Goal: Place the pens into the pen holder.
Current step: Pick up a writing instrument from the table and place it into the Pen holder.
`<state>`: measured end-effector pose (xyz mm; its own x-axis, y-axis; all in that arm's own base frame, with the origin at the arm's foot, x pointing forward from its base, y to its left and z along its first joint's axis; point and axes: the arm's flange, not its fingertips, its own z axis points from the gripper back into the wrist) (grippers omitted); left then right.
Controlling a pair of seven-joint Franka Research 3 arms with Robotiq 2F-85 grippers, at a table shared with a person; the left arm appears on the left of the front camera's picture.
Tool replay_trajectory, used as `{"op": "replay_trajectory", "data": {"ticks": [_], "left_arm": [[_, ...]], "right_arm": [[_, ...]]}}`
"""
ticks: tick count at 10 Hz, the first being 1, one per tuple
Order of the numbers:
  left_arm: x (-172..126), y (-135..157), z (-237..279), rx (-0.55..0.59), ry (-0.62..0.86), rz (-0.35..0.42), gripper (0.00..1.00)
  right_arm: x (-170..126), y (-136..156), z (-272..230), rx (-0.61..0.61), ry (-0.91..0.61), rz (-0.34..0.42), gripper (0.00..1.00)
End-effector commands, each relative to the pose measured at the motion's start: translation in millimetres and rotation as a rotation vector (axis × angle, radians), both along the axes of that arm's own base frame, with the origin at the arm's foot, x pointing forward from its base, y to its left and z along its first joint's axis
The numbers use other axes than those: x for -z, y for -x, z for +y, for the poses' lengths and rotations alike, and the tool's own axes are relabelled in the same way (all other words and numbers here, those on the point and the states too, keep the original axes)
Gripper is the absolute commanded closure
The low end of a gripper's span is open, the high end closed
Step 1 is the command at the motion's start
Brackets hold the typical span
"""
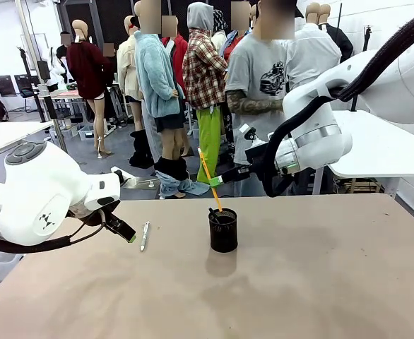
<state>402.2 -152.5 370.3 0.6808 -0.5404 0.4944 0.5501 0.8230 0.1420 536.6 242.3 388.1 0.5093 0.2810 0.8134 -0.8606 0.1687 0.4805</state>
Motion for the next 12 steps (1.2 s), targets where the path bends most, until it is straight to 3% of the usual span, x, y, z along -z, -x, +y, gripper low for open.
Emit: {"op": "replay_trajectory", "data": {"ticks": [1,4,6,12], "left_arm": [[-1,0,2,-0.004,0.004,-0.001,0.00],[-1,0,2,-0.004,0.004,-0.001,0.00],[-1,0,2,-0.004,0.004,-0.001,0.00],[-1,0,2,-0.004,0.004,-0.001,0.00]], "right_arm": [[14,8,-1,-0.032,-0.009,-0.113,1.00],[34,7,2,-0.032,0.031,-0.245,1.00],[42,5,4,-0.053,0.045,-0.287,1.00],[72,-1,9,-0.088,0.177,-0.326,1.00]]}}
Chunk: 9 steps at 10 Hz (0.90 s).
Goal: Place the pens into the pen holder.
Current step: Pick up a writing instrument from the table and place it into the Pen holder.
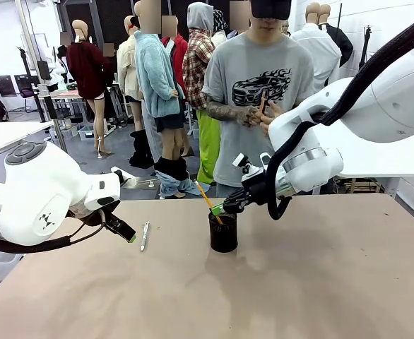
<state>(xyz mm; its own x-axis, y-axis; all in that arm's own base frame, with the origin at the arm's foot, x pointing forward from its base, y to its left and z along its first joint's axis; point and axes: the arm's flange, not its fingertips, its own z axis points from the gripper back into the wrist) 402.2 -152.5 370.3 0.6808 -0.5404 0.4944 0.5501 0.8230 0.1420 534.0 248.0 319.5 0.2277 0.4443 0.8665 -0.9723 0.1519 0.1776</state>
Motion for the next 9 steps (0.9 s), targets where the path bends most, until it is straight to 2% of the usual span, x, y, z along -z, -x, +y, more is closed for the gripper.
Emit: {"op": "replay_trajectory", "data": {"ticks": [1,2,4,5,7,9], "left_arm": [[-1,0,2,-0.004,0.004,-0.001,0.00],[-1,0,2,-0.004,0.004,-0.001,0.00],[-1,0,2,-0.004,0.004,-0.001,0.00],[-1,0,2,-0.004,0.004,-0.001,0.00],[-1,0,2,-0.004,0.004,-0.001,0.00],[-1,0,2,-0.004,0.004,-0.001,0.00]], "right_arm": [[6,-3,2,0.000,0.024,-0.045,1.00],[9,-4,1,0.002,0.030,-0.041,0.95],[10,-3,1,0.006,0.028,-0.037,0.58],[7,-2,0,0.005,0.015,-0.035,0.52],[-2,-2,-4,0.023,-0.019,-0.045,0.52],[-30,2,-20,0.056,-0.051,-0.103,0.52]]}}
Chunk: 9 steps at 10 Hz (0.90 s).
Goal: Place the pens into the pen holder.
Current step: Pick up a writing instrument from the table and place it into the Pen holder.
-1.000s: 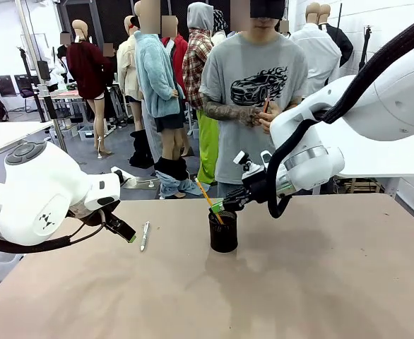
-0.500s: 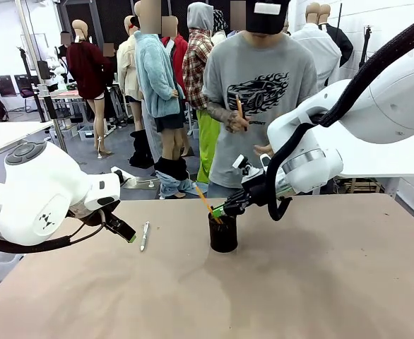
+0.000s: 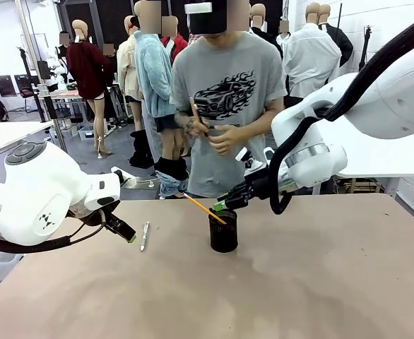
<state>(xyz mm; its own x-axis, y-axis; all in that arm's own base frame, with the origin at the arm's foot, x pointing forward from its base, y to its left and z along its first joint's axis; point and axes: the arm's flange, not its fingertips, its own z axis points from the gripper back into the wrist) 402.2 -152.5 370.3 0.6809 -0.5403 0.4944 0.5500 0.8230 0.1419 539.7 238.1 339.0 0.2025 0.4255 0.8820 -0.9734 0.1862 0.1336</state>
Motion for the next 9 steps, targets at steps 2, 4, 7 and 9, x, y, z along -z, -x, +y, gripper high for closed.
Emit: {"op": "replay_trajectory", "data": {"ticks": [2,4,7,9], "left_arm": [[-1,0,2,-0.004,0.004,-0.001,0.00],[-1,0,2,-0.004,0.004,-0.001,0.00],[-1,0,2,-0.004,0.004,-0.001,0.00],[-1,0,2,-0.004,0.004,-0.001,0.00]], "right_arm": [[-40,10,-36,0.095,-0.013,-0.120,0.52],[-67,13,-74,0.211,0.065,-0.157,0.52],[-94,11,-123,0.439,0.274,-0.072,0.52],[-103,16,-144,0.525,0.369,-0.002,0.52]]}}
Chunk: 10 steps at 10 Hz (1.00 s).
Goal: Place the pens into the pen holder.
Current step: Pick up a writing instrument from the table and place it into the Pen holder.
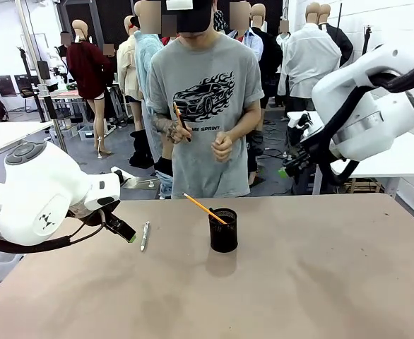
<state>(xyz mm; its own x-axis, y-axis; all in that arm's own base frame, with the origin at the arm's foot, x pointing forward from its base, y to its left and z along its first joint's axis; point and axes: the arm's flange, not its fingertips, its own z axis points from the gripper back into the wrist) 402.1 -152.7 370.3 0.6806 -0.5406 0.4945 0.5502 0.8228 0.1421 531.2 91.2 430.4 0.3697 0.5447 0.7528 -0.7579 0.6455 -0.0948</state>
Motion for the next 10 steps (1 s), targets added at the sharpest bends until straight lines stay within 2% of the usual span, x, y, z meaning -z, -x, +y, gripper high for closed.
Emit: {"op": "replay_trajectory", "data": {"ticks": [1,4,5,6,7,8,10], "left_arm": [[-1,0,2,-0.004,0.004,-0.001,0.00],[-1,0,2,-0.004,0.004,-0.001,0.00],[-1,0,2,-0.004,0.004,-0.001,0.00],[-1,0,2,-0.004,0.004,-0.001,0.00],[-1,0,2,-0.004,0.004,-0.001,0.00],[-1,0,2,-0.004,0.004,-0.001,0.00],[-1,0,2,-0.004,0.004,-0.001,0.00]], "right_arm": [[-14,12,-7,0.075,0.063,0.113,0.52],[-16,30,-33,0.234,0.213,0.178,0.52],[-21,37,-39,0.239,0.190,0.204,0.52],[-26,39,-44,0.295,0.214,0.258,0.32],[-30,40,-48,0.329,0.254,0.276,0.12],[-35,41,-49,0.362,0.289,0.290,0.00],[-41,42,-49,0.395,0.322,0.316,0.00]]}}
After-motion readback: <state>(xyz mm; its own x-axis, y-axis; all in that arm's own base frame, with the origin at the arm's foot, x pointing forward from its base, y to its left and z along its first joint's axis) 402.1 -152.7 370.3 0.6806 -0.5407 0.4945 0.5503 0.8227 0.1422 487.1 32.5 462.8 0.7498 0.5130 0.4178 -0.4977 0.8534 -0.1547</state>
